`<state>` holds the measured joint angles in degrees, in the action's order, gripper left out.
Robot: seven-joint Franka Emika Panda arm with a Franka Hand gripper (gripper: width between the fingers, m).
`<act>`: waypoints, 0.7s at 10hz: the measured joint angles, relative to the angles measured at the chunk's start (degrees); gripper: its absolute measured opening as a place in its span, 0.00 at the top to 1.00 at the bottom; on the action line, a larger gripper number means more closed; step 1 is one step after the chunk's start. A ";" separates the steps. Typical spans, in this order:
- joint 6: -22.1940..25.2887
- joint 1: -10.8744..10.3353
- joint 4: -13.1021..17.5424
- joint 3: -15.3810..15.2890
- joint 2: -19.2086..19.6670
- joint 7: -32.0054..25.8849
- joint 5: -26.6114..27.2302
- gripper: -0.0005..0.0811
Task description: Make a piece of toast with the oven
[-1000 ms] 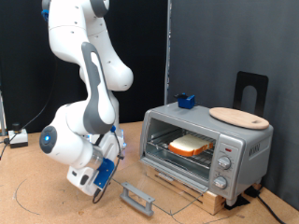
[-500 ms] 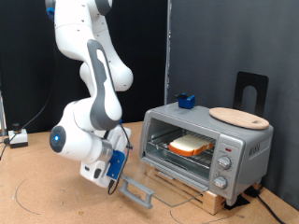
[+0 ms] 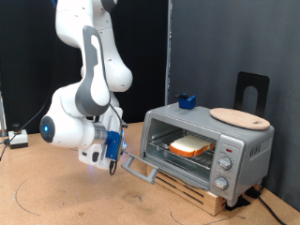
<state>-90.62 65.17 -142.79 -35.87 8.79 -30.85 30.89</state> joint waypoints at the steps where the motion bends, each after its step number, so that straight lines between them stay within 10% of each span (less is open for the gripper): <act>1: 1.18 -0.06 -0.86 -0.42 -2.39 -0.87 1.55 0.00; 7: 9.21 -2.50 -6.50 -3.17 -16.53 -5.52 6.56 0.00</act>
<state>-81.41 62.66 -149.29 -39.04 -7.74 -36.36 37.46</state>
